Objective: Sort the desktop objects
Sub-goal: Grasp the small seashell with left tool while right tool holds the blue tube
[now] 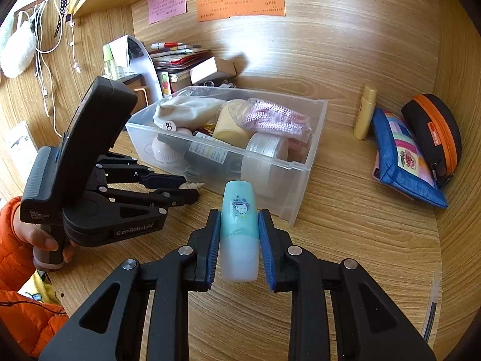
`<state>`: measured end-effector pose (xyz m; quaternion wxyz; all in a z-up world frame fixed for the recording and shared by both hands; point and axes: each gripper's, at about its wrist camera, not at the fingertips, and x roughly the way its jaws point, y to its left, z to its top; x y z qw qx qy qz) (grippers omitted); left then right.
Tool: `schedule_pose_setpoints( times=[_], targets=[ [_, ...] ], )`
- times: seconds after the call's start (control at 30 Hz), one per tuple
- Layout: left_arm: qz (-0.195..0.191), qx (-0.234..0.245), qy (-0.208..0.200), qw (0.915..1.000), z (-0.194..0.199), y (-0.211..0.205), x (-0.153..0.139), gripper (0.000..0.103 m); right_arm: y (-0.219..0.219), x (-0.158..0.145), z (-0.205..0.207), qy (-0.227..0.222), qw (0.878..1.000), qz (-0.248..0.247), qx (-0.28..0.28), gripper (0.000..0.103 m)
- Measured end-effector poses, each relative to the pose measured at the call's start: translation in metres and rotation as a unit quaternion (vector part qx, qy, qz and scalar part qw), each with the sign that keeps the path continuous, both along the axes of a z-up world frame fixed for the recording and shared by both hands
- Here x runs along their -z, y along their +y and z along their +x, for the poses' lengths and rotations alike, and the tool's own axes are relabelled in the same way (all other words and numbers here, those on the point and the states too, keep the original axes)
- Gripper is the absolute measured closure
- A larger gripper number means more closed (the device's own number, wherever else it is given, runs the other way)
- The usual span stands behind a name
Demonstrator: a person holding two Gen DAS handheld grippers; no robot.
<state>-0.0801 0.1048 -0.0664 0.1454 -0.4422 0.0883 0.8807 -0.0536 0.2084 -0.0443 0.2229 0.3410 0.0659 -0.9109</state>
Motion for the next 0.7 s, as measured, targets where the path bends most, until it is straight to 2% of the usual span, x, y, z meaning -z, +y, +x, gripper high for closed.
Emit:
schedule_pose_setpoints(
  times=[0.33, 0.53, 0.7],
  targets=[
    [0.029, -0.001, 0.032, 0.999, 0.02, -0.008, -0.024, 0.082, -0.005, -0.012, 0.001, 0.016, 1.0, 0.003, 0.0, 0.08],
    [0.08, -0.008, 0.065, 0.9946, 0.035, -0.023, -0.052, 0.082, -0.01, -0.026, 0.0, 0.033, 0.999, -0.003, -0.001, 0.08],
    [0.085, -0.016, 0.086, 0.9925, 0.038, -0.033, -0.069, 0.082, -0.016, -0.038, -0.005, 0.045, 0.999, -0.008, -0.002, 0.08]
  ],
)
